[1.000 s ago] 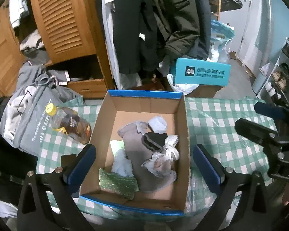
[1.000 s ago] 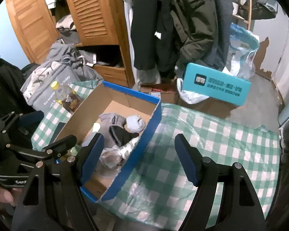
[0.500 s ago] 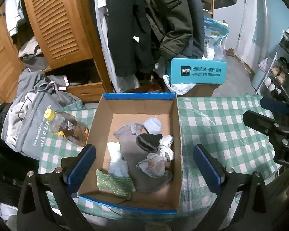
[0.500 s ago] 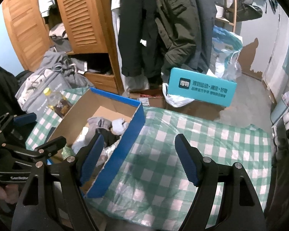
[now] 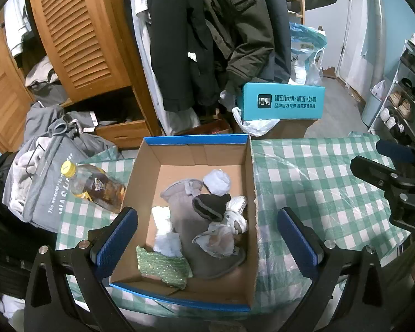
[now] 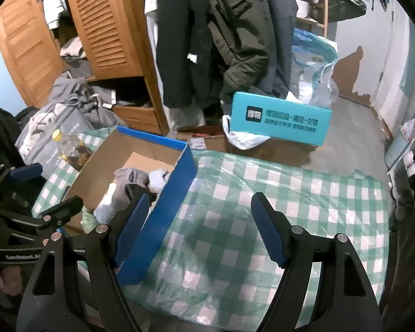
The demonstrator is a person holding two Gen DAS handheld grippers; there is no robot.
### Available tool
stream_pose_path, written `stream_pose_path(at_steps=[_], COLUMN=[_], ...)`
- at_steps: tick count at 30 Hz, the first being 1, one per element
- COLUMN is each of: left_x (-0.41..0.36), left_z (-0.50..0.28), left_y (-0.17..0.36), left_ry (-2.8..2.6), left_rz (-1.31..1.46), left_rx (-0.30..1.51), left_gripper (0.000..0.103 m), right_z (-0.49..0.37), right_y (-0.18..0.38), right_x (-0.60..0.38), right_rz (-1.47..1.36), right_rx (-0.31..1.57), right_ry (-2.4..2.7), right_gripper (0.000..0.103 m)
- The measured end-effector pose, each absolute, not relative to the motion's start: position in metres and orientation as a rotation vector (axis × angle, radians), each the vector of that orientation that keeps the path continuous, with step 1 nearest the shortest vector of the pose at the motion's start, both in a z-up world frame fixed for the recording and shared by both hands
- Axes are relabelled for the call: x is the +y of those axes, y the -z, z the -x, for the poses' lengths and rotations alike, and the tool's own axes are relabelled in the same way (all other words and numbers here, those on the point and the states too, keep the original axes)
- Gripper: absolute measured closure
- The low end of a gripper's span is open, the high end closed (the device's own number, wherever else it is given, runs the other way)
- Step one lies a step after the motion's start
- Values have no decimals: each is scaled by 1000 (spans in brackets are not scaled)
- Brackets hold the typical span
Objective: Organize soft objects
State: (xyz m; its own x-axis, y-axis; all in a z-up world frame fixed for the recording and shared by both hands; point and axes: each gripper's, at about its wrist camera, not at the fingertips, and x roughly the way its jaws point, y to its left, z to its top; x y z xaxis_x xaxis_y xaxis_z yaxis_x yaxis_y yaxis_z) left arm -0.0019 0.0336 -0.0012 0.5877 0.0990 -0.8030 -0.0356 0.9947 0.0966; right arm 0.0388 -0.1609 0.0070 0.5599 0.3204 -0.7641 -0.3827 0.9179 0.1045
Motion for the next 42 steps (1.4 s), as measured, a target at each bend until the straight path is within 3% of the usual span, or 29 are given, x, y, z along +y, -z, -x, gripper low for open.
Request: stream_pose_path(at_steps=[42], left_x=[27], left_z=[0], left_y=[-3], left_ry=[-84], left_rz=[-49], left_rx=[948], left_gripper=[1], right_z=[-35], right_y=[-13], right_x=[-167], right_rz=[74], right_rx=[864], right_ry=[-401], right_gripper=[27])
